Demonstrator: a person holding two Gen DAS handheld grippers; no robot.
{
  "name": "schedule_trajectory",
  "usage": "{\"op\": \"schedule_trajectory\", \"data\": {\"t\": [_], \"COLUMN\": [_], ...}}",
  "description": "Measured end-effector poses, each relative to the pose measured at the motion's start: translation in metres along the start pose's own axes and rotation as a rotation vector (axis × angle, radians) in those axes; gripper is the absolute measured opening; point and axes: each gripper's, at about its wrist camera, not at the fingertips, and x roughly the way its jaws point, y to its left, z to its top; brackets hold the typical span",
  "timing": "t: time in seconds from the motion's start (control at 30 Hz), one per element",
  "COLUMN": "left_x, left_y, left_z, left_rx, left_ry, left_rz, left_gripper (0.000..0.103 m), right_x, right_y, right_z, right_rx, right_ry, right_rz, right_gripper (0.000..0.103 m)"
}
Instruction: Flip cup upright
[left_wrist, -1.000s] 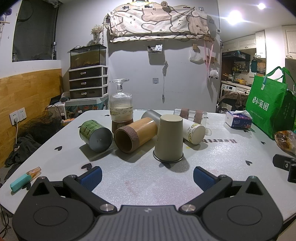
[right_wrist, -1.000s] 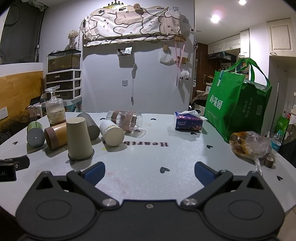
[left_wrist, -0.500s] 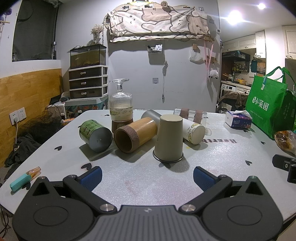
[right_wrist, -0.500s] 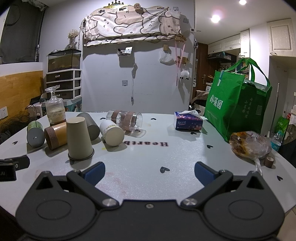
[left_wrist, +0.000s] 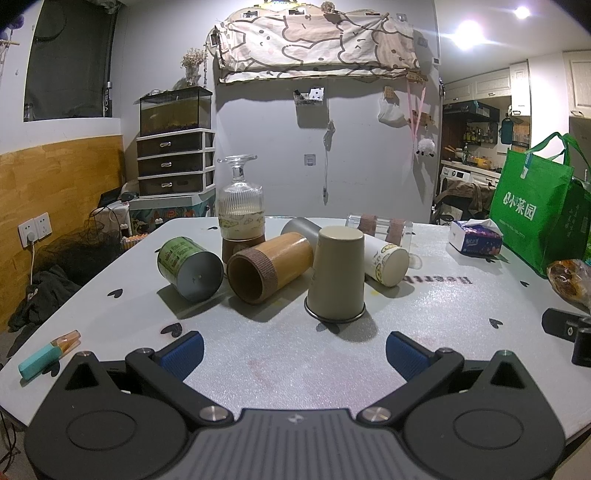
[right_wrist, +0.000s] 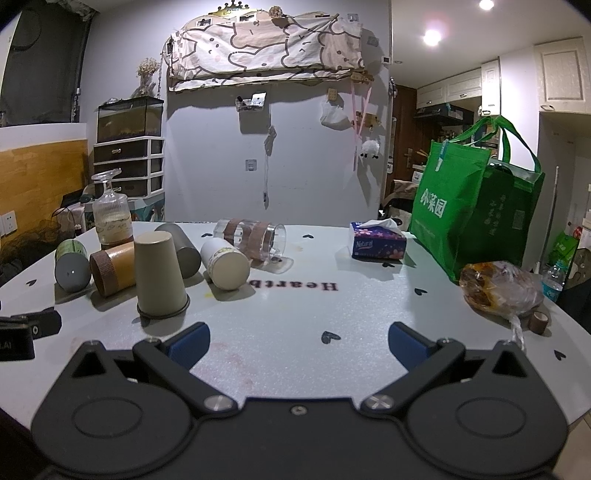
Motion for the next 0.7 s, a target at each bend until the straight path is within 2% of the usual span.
{"op": "schedule_trajectory", "data": {"t": [0.7], "left_x": [0.0000], "left_y": [0.0001], "left_z": [-0.0001], "left_rx": [-0.001], "left_ry": [0.000], "left_rz": [-0.003], "left_gripper": [0.103], "right_x": [0.0020], "right_y": [0.0015], "right_z": [-0.0020], "right_rx": [0.000], "right_ry": [0.002], "right_rz": [-0.001], "right_gripper": [0.103]}}
